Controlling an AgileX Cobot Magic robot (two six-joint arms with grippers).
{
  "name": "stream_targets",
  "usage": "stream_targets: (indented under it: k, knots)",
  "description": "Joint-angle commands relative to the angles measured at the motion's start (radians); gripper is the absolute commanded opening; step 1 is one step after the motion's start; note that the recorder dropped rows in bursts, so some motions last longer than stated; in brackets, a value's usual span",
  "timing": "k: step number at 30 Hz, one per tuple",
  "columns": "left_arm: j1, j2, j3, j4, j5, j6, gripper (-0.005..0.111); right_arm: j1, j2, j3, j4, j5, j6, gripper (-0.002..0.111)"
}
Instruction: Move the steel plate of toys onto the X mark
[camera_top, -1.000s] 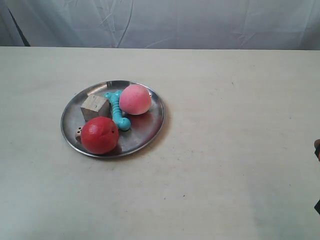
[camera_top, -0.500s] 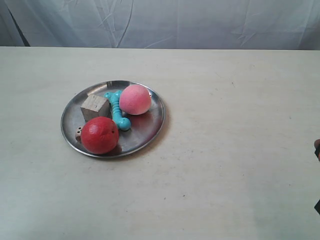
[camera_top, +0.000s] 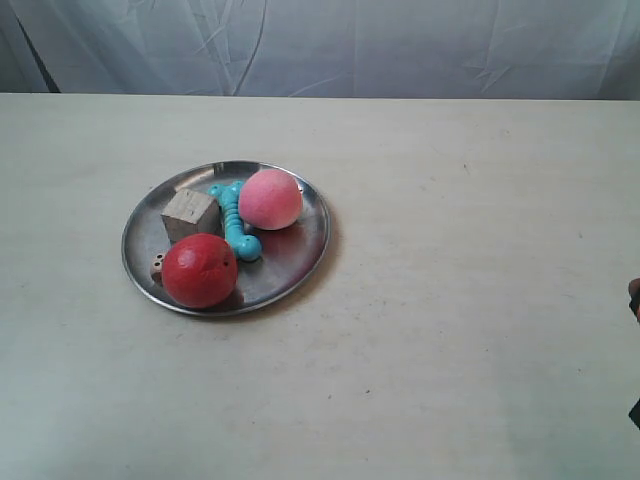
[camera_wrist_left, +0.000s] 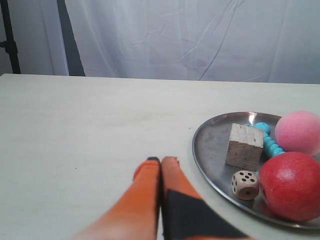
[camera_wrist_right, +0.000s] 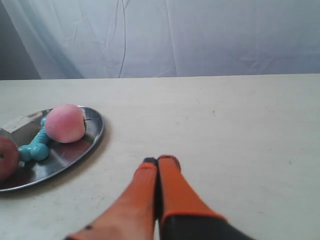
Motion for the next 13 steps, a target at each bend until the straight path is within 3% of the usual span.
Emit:
stream_targets:
  k: [1, 13]
  knots:
    - [-0.010, -0.005, 0.005, 0.003, -0.014, 0.000, 0.000, -0.004, -0.004, 0.001, 0.019, 0.001, -0.008, 0.000]
    - [-0.010, -0.005, 0.005, 0.003, -0.014, 0.000, 0.000, -0.004, -0.004, 0.001, 0.021, 0.001, -0.008, 0.000]
